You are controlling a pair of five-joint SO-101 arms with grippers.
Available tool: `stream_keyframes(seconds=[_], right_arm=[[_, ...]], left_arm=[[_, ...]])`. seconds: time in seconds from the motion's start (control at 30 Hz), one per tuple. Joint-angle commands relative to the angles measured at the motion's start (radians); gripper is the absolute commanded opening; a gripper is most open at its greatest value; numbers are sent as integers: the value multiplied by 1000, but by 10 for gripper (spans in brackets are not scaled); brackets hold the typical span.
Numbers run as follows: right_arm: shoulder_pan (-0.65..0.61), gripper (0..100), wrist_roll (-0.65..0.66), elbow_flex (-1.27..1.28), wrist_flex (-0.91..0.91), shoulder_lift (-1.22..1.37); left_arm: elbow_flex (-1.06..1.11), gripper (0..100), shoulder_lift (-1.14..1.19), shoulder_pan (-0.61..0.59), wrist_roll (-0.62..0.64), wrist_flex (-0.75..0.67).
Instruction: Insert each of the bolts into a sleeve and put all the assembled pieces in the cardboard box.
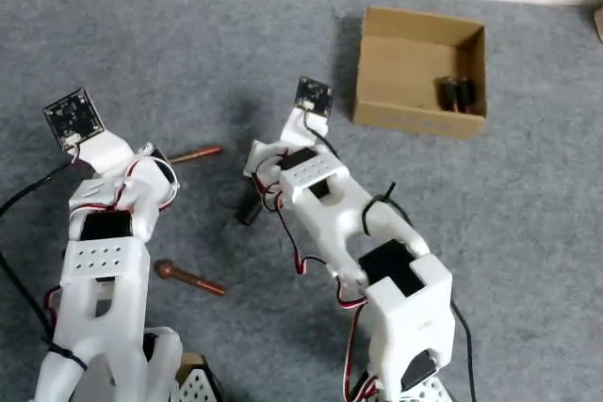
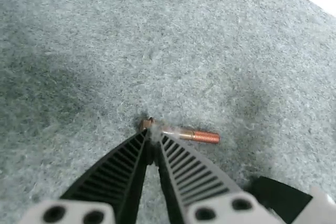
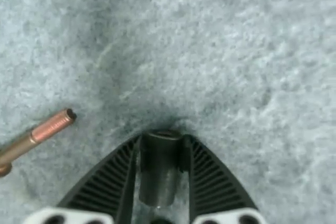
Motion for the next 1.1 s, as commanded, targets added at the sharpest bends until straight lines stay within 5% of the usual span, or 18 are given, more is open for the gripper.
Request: stream_keyframes(seconds=[0.0,0.2,0.53,0.9,1.07], right_arm=[[-5,5,115,-1,79,-225],[35,5,296,183,85,-541],[125,5,465,426,85,-1102],[139,5,589,845,81,-1544],[166,5,589,888,79,-1635]], left_arm=[[-58,7,-4,-4,-3,2],[-54,7,4,56,-3,-14],[61,7,108,148,-3,-359],[-602,7,839,148,187,147],[-754,6,789,145,523,407]])
